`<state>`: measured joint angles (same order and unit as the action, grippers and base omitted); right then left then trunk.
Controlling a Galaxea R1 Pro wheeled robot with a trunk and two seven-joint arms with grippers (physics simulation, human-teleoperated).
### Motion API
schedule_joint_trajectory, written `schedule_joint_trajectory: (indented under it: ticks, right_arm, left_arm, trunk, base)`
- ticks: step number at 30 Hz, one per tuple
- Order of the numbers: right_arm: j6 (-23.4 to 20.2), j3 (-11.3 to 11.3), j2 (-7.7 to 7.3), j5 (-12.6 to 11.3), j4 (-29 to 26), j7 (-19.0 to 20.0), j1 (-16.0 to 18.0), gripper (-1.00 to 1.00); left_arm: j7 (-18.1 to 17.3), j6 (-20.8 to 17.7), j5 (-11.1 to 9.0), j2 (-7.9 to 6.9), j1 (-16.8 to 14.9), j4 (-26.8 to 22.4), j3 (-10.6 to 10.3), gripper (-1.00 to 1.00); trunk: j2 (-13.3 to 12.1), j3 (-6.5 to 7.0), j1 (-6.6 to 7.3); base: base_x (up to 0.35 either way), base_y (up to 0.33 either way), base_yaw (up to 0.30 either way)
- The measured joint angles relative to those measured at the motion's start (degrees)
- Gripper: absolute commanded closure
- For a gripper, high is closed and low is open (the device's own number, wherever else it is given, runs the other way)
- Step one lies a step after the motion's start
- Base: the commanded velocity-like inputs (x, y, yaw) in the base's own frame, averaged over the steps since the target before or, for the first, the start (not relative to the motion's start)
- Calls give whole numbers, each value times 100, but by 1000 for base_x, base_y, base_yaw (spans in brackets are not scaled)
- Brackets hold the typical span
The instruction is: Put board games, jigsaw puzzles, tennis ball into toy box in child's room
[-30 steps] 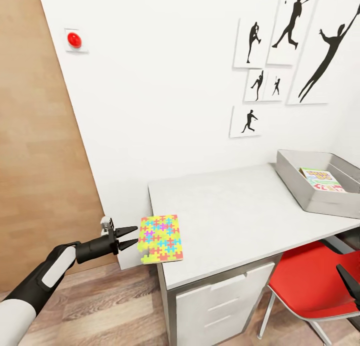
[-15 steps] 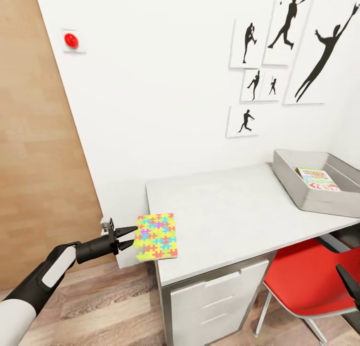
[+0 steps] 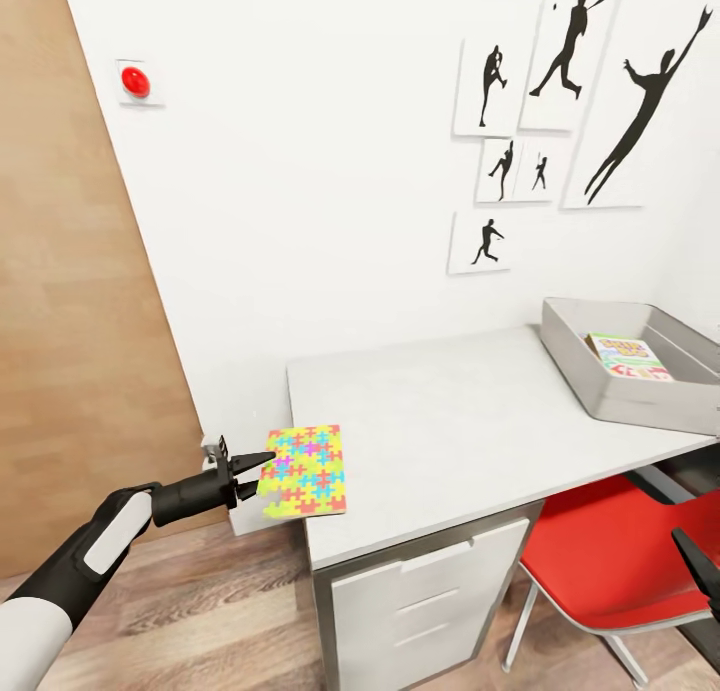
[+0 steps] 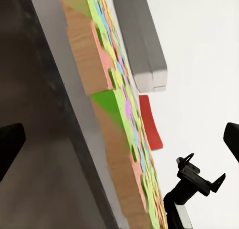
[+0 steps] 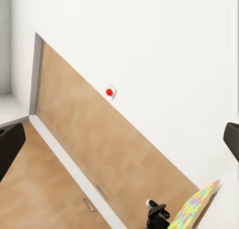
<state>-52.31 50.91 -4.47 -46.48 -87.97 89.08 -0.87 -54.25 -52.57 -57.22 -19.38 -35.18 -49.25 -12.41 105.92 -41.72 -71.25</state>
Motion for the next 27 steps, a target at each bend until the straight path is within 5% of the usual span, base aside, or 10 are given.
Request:
schedule_joint_trajectory:
  ticks: [3,4,13,18,27]
  right_arm:
    - [0,0,0,-1,1,1,0,-100]
    - [0,0,0,-1,2,1,0,-100]
    - [3,0,11,0,2,2,-1,-100]
    - [2,-3,17,0,2,0,0,-100]
    - [9,0,16,0,2,-6,-4,-100]
  left_arm:
    - [0,0,1,-4,0,0,-5,-100]
    - [0,2,1,-4,-1,0,-6,100]
    - [-11,-134,-215,-5,-3,-11,14,100]
    - [-4,-22,-36,-8,-2,-2,27,100]
    - [-16,-56,-34,-107,-8,-76,38,100]
  trunk:
    - [0,0,0]
    - [0,0,0]
    - [1,1,1]
    - [-159,72,87]
    - [-520,233,285]
  base:
    - [0,-86,0]
    - [0,-33,0]
    - [0,-6,0]
    - [0,0,0]
    - [0,0,0]
